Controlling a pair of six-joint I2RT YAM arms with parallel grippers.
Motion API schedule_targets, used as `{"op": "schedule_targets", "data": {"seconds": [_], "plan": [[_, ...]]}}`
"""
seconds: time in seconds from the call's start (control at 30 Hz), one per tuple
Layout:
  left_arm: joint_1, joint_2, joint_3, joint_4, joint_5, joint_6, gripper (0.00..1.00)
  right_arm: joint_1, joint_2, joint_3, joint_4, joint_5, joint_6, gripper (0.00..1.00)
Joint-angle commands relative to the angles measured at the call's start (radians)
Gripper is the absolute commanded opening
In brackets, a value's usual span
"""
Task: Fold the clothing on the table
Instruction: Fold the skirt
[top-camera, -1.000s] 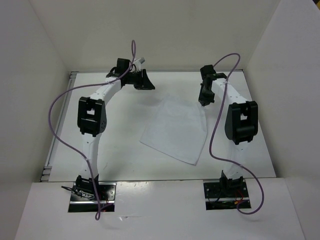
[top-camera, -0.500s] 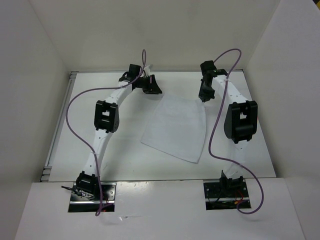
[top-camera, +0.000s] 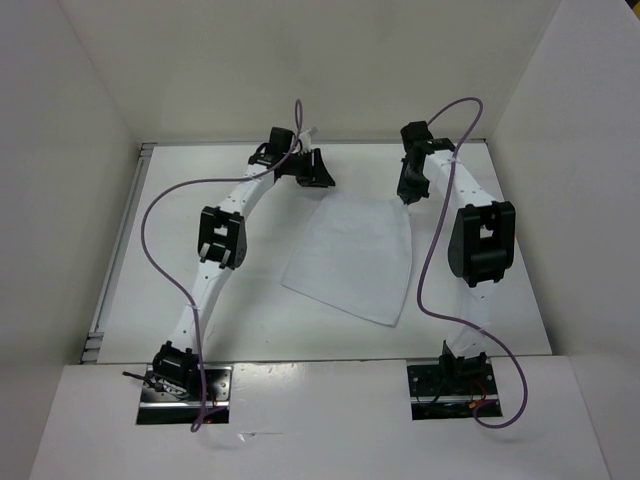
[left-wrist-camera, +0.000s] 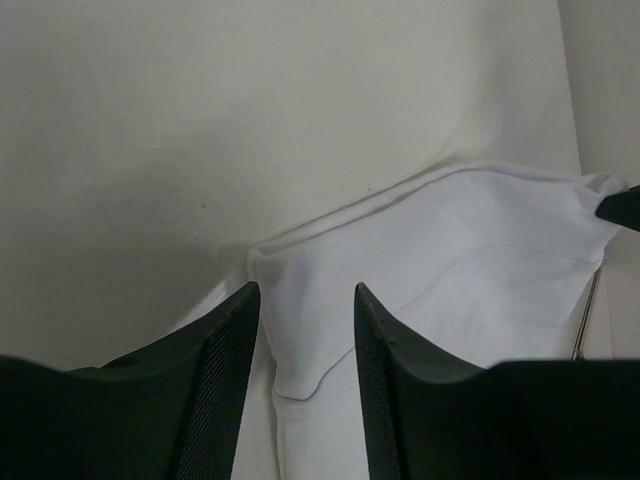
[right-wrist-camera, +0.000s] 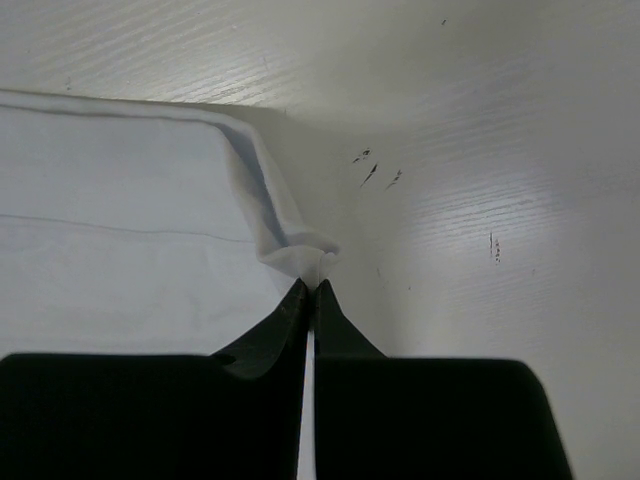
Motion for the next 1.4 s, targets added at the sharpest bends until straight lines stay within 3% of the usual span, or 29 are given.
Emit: {"op": "schedule_targets", "data": {"seconds": [0.0,0.23,0.33,0.37,0.43,0.6,0.9,1.13,1.37], "plan": [[-0.004,0.023,0.009,-0.028,-0.012,0.016,0.5,0.006,-0.004,0.026,-0.02,0.006,-0.003,0.02],[-0.015,0.042,-0.002,-0.028,-0.044,0.025,0.5,0.006,-0.015,0.026,-0.02,0.006,-0.012,0.02],[-0.024,0.052,-0.013,-0.028,-0.044,0.025,0.46,0.006,-0.024,0.017,-0.02,0.006,-0.012,0.02],[-0.035,0.052,-0.022,-0.028,-0.044,0.016,0.42,0.006,-0.024,0.017,-0.02,0.006,-0.012,0.02],[-0.045,0.052,-0.022,-0.028,-0.029,0.016,0.24,0.006,-0.033,0.017,-0.02,0.006,-0.012,0.02],[-0.068,0.052,-0.031,-0.028,-0.02,0.007,0.0,0.006,-0.044,0.017,-0.029,0.006,-0.012,0.02],[0.053,-0.21,-0.091,0.006,0.048,-0.066,0.0,-0.012,-0.055,0.037,-0.018,-0.025,-0.012,0.02],[0.149,-0.436,-0.356,0.001,-0.037,-0.01,0.0,-0.012,0.05,0.147,-0.018,-0.034,-0.022,0.02],[0.183,-0.479,-0.47,0.019,-0.027,-0.01,0.0,-0.012,0.119,0.267,-0.018,-0.114,-0.04,0.02]]}}
